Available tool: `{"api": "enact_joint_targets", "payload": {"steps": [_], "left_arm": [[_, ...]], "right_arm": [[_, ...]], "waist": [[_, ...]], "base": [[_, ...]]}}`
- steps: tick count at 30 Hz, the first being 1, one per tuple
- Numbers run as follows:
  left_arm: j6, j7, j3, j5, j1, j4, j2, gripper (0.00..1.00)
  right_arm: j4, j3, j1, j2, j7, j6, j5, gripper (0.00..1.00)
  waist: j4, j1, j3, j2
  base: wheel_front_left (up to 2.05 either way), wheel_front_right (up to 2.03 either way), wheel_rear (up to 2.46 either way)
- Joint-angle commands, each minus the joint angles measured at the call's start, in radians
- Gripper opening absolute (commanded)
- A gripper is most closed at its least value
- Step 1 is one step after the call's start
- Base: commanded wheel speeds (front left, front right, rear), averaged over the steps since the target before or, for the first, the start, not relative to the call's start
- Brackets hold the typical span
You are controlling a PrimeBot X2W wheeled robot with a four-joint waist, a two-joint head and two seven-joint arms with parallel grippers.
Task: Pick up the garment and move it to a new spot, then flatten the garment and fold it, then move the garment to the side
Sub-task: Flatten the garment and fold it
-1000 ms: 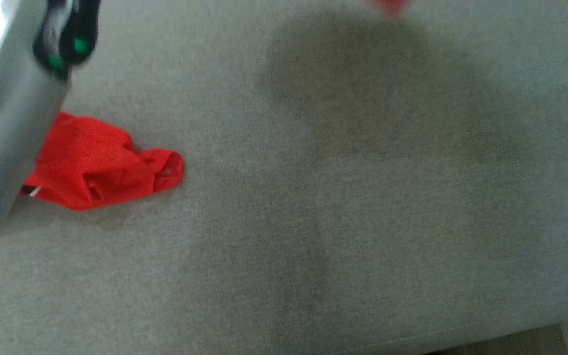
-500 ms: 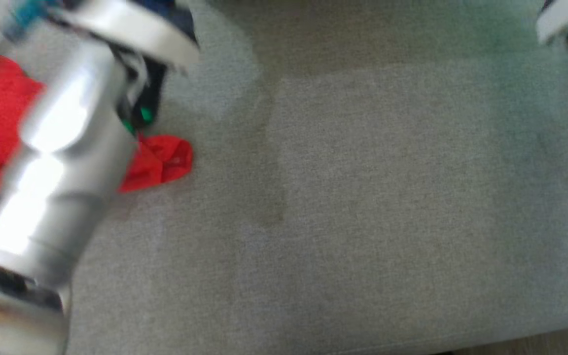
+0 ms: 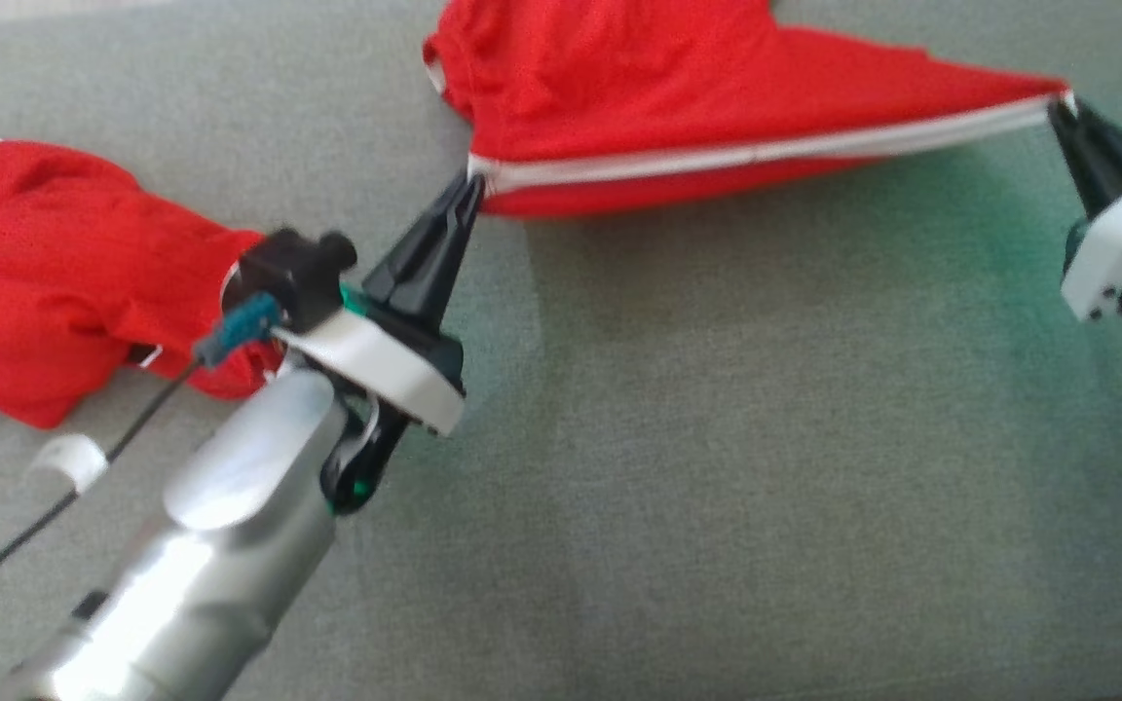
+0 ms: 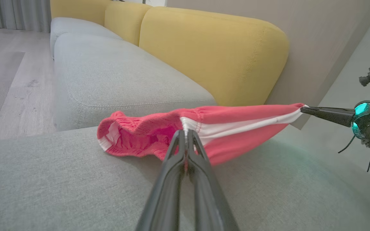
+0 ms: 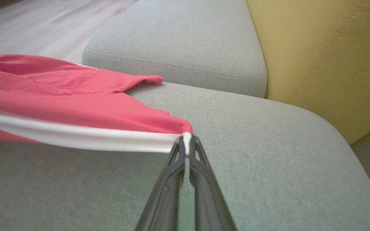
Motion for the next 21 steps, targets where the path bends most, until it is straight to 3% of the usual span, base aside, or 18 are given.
{"api": "enact_joint_targets", "payload": {"steps": [1,11,21], "left_arm": [[0.011,-0.009,0.033,0.005,-0.01,-0.033,0.044,0.0],[0.059,0.002,-0.011,0.001,0.154,-0.132,0.066,0.0],[0.136,0.011,-0.046,-0.032,0.344,-0.29,0.075,0.0]], "right_arm": [[-0.033,0.012,0.027,-0.044,0.006,-0.001,0.018,0.0],[-0.13,0.092,0.175,-0.14,0.076,-0.001,0.097,0.0],[-0.247,0.077,0.369,-0.238,0.184,-0.001,0.193,0.0]], "waist": [[0.0,0.0002,-0.026,0.0],[-0.021,0.0002,-0.139,0.0],[-0.04,0.0002,-0.23,0.0]], "base": [[0.0,0.0,0.0],[0.0,0.0,0.0],[0.0,0.0,0.0]]}}
